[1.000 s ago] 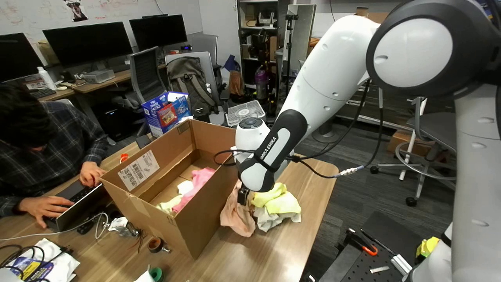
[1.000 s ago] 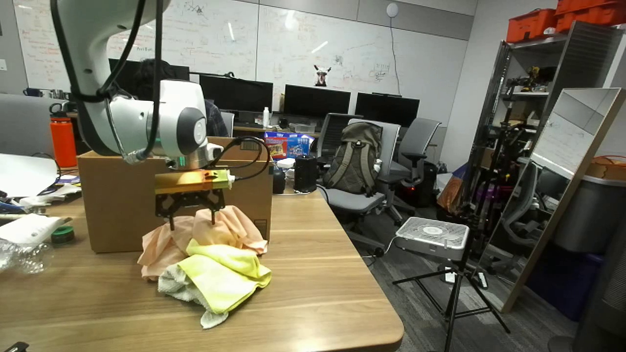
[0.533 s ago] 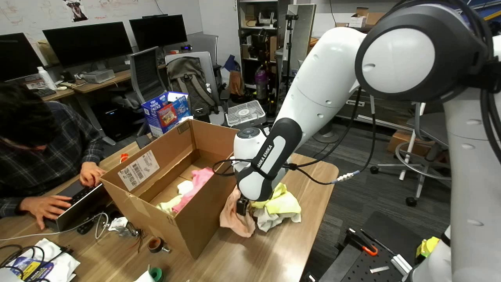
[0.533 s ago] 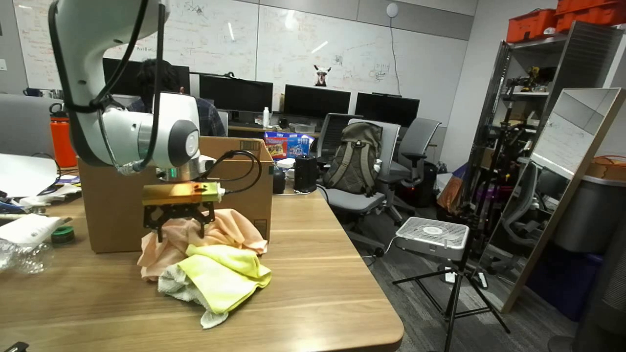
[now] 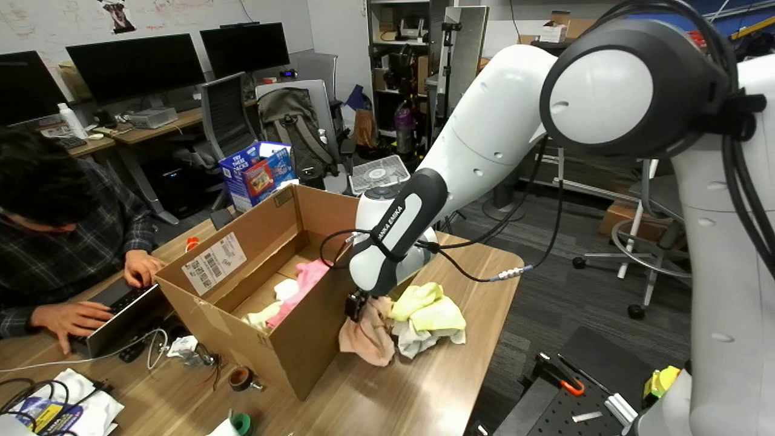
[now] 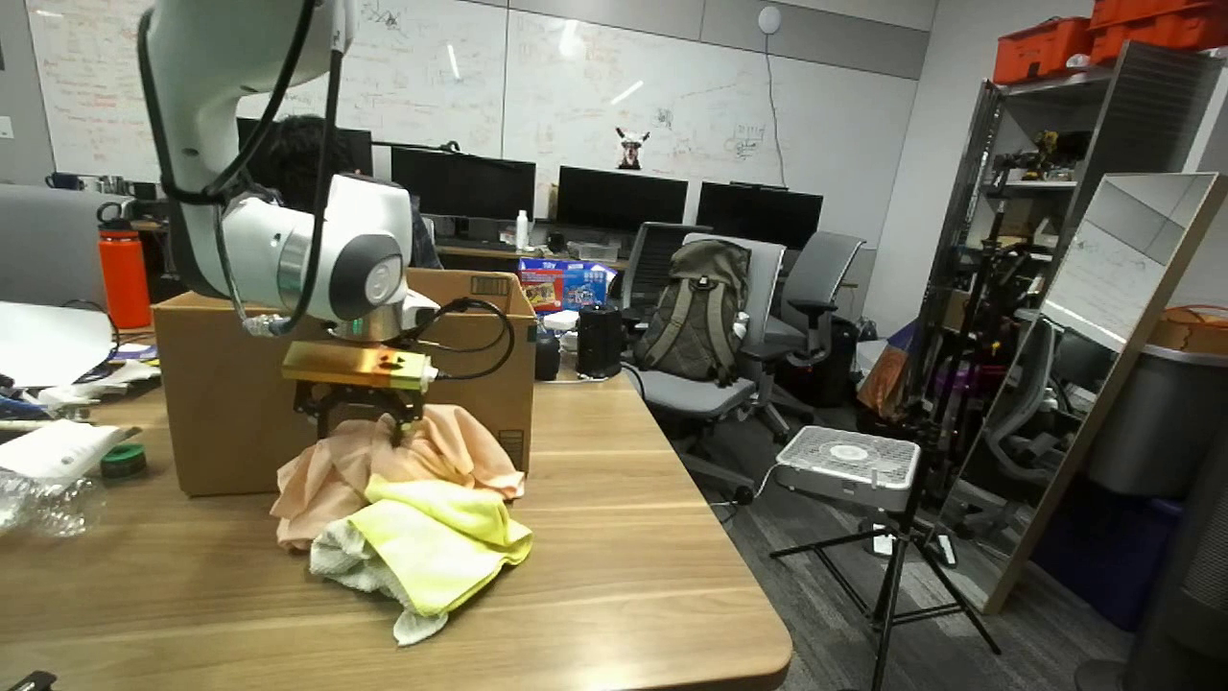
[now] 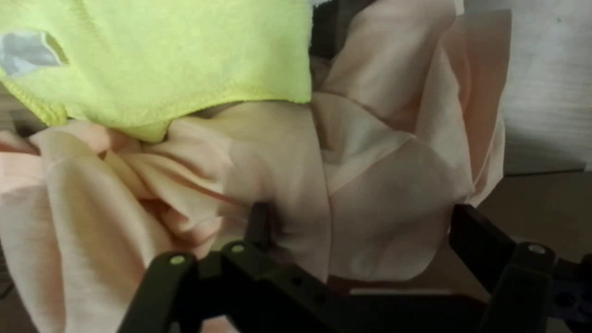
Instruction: Put the shirts and towels in the box
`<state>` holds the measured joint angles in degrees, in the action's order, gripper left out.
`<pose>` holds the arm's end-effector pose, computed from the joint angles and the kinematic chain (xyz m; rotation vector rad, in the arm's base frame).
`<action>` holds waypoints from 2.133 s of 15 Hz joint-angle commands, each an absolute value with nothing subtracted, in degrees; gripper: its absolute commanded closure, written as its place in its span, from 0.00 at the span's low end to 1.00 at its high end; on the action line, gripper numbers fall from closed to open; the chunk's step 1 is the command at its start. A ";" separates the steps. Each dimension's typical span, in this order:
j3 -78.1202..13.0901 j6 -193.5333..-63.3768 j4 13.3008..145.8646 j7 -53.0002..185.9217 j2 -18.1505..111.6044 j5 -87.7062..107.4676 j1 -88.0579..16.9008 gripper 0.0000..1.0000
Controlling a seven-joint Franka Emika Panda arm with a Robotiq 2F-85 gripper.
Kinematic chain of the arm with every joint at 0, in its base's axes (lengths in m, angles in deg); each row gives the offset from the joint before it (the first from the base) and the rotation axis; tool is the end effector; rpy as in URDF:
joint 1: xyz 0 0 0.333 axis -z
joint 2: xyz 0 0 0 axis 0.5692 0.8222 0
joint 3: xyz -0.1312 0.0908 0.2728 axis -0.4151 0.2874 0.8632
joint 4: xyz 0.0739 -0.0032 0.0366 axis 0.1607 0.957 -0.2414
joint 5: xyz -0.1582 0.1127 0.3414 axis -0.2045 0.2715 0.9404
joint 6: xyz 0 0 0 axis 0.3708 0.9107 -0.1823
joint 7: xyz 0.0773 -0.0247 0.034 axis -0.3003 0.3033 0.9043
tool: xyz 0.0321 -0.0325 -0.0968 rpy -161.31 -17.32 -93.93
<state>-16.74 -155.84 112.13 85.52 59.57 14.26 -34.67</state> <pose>0.5585 0.1170 0.1698 -2.9683 -0.6046 -0.2217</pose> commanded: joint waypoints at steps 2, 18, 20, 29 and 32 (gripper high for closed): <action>-17.80 -157.93 109.65 84.27 60.78 13.88 -34.66 0.00; -34.16 -154.93 109.71 71.56 60.39 -1.75 -45.68 0.76; -33.54 -154.71 109.64 70.28 60.19 -0.73 -45.57 0.91; -24.36 -149.51 110.50 66.68 52.23 15.99 -39.00 0.96; -22.10 -148.75 111.54 66.86 46.74 23.12 -36.70 0.98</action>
